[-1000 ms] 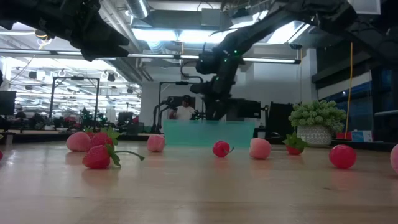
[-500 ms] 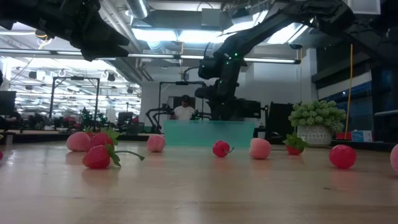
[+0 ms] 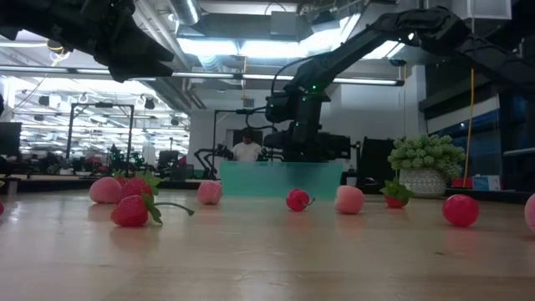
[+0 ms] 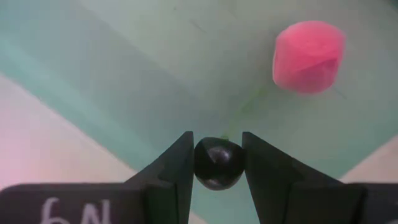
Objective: Pick and placing Produce into tupperware
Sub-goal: Put the black cherry into the blue basket, then put the strawberry into the blue basket
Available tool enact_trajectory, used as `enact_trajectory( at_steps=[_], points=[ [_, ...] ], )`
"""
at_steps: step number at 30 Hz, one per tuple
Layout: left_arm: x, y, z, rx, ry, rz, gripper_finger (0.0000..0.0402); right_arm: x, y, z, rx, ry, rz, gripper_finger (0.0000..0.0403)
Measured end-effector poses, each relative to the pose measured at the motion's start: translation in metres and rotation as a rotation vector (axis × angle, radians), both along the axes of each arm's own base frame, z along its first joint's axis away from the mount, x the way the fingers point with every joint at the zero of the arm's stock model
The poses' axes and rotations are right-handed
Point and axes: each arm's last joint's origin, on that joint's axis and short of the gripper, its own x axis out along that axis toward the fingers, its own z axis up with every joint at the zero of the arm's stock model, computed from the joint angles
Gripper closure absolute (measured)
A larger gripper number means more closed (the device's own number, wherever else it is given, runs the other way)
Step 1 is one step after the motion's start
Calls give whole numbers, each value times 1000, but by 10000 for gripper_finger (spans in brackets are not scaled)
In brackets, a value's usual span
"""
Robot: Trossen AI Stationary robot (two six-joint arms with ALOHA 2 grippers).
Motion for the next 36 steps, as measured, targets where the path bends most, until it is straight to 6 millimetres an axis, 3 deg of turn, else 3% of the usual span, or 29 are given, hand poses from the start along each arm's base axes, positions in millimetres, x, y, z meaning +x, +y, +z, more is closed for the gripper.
enact_trajectory(
  at_steps=[7, 18, 29, 36],
  points=[
    [0, 0, 0, 0, 0, 0, 156, 0, -1, 0, -1, -2, -1, 272],
    [0, 0, 0, 0, 0, 0, 156, -2, 0, 3, 11, 17, -6, 182],
    [0, 0, 0, 0, 0, 0, 156, 2, 0, 70, -60, 28, 23, 201],
    [0, 0, 0, 0, 0, 0, 156, 2, 34, 106, -30, 134, 85, 216]
  ],
)
